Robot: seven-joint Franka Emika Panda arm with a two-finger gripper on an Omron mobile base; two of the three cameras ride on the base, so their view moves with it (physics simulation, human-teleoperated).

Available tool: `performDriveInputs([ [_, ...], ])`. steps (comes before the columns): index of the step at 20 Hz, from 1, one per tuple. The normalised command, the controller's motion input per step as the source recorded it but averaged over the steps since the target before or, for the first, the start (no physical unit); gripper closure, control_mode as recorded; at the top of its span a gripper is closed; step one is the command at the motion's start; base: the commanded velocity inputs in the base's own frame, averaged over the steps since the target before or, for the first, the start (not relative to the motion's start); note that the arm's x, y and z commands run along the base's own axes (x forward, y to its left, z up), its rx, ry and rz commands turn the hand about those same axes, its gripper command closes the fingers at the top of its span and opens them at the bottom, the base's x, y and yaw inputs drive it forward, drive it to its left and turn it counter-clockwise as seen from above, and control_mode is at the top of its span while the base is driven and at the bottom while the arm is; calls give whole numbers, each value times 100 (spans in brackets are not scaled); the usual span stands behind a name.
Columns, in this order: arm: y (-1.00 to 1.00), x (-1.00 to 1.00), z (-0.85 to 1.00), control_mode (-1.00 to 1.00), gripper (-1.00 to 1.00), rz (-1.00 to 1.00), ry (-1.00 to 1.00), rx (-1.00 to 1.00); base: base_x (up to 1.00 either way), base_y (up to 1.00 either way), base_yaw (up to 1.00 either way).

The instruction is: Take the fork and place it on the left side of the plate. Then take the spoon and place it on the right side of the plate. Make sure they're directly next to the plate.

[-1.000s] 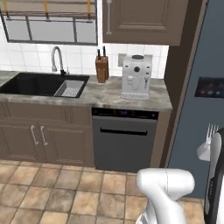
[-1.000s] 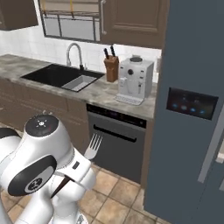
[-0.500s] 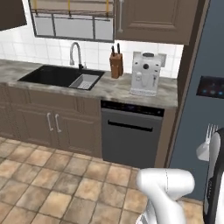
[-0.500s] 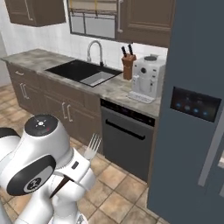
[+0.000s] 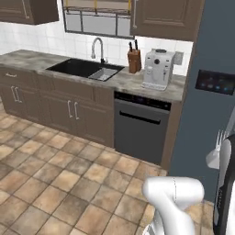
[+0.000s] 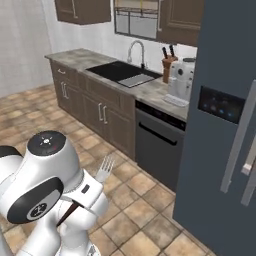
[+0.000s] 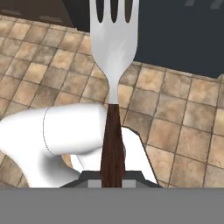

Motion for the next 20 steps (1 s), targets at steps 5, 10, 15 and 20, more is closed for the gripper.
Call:
performDriveInputs([
  [5,0,0,0,100,100,0,0,0,-99,-28,34],
  [10,0,0,0,100,100,0,0,0,-100,-23,35],
  [15,0,0,0,100,100,0,0,0,-100,-9,36],
  [20,0,0,0,100,100,0,0,0,-100,0,36],
])
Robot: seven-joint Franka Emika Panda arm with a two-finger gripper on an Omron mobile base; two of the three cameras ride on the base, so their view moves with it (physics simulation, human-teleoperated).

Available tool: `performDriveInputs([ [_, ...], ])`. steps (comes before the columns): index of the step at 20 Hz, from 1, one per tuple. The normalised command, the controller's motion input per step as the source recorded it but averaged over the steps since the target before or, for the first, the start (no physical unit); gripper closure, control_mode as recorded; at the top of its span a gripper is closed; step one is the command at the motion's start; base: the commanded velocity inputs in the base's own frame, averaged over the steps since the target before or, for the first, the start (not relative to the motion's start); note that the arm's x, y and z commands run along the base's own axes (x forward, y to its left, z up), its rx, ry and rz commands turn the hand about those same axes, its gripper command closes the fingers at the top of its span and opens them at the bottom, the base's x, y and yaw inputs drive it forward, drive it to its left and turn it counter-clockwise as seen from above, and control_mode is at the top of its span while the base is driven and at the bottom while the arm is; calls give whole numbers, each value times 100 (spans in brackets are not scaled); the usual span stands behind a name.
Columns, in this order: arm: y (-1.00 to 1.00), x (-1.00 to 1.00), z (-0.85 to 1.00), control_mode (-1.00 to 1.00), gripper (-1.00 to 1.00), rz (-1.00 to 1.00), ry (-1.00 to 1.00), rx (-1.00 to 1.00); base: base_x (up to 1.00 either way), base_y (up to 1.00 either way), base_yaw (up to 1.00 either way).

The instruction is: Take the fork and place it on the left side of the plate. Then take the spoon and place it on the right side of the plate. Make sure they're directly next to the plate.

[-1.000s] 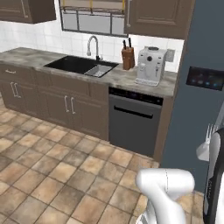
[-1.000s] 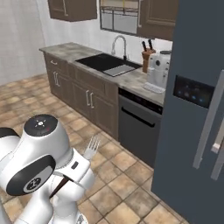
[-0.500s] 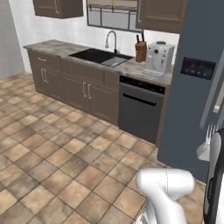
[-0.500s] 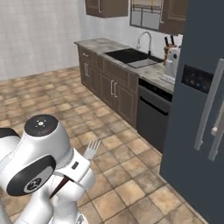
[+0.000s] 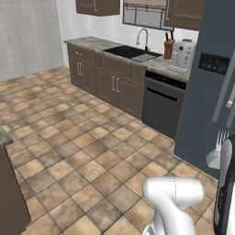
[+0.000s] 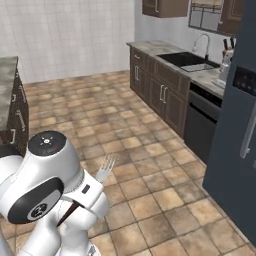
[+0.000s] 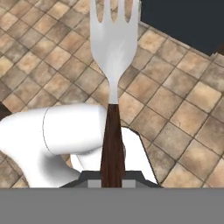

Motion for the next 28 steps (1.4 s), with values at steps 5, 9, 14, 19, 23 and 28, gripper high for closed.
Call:
performDriveInputs([
  [5,0,0,0,100,100,0,0,0,-100,1,34],
  [9,0,0,0,100,100,0,0,0,-88,33,27],
  [14,0,0,0,100,100,0,0,0,-64,65,26],
  [19,0,0,0,100,100,0,0,0,-31,91,20],
  [23,0,0,0,100,100,0,0,0,0,100,12],
  [28,0,0,0,100,100,0,0,0,0,100,10],
])
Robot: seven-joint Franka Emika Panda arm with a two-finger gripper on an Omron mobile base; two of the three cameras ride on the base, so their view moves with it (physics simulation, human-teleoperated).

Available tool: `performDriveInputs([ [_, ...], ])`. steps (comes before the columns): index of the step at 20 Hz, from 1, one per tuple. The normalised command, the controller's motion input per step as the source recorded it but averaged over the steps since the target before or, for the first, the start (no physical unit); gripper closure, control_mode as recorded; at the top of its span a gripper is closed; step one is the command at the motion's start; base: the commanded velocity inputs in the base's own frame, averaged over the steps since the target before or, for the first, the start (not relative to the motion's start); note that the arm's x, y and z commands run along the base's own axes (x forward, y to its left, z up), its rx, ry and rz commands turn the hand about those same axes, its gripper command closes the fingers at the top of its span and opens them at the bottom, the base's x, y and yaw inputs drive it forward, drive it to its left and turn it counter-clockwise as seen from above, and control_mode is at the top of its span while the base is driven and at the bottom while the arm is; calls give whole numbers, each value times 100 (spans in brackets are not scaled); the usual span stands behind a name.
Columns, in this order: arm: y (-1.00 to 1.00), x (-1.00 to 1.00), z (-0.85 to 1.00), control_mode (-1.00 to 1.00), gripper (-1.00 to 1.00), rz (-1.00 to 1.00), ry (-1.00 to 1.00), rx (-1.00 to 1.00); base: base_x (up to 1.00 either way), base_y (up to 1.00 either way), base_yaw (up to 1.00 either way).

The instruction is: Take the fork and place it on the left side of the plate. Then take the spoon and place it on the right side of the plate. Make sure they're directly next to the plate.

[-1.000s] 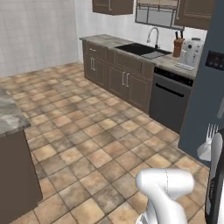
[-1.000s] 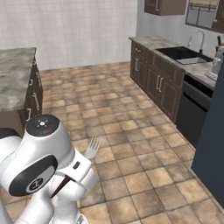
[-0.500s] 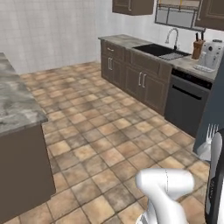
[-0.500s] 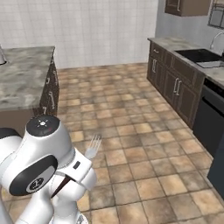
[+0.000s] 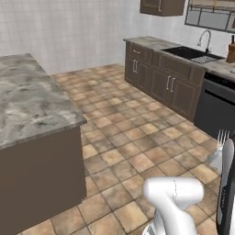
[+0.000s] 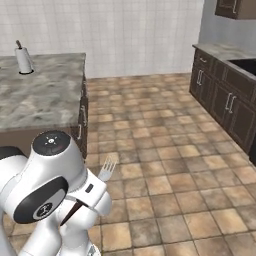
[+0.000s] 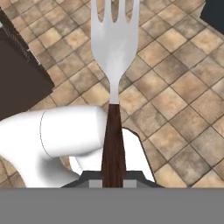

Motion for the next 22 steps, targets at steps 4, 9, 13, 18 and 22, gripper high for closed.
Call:
performDriveInputs([
  [4,0,0,0,100,100,0,0,0,0,100,8],
  [9,0,0,0,100,100,0,0,0,0,100,7],
  [13,0,0,0,100,100,0,0,0,0,100,5],
  [18,0,0,0,100,100,0,0,0,0,100,3],
  [22,0,0,0,100,100,0,0,0,0,100,3],
])
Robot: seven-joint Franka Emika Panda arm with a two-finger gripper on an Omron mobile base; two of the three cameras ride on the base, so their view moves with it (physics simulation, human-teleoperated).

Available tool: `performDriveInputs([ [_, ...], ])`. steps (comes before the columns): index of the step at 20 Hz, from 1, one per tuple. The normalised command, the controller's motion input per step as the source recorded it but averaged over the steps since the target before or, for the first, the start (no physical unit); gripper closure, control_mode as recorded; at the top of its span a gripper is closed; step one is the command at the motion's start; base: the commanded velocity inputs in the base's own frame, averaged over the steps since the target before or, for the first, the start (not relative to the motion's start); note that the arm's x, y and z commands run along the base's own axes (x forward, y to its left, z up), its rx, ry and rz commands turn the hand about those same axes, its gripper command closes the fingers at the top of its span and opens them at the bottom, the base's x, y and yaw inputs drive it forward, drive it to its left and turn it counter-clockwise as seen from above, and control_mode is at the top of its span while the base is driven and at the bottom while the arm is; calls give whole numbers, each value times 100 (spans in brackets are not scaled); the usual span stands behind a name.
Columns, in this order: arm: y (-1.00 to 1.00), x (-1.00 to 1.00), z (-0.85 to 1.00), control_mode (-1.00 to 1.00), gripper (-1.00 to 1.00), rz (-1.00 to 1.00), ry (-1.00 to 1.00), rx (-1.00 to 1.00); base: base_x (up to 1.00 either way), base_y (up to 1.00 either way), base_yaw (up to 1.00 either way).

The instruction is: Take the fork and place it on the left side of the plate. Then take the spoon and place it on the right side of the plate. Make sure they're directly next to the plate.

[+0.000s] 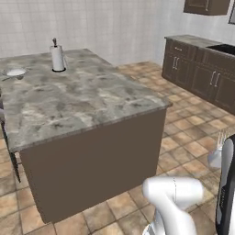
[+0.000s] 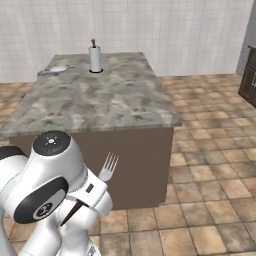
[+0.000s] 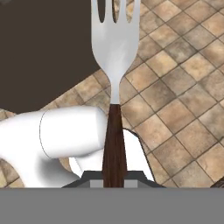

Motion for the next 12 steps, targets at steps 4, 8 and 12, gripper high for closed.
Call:
performDriveInputs([
  [4,0,0,0,100,100,0,0,0,1,100,2],
  [8,0,0,0,100,100,0,0,0,9,100,0],
  [12,0,0,0,100,100,0,0,0,12,100,0],
])
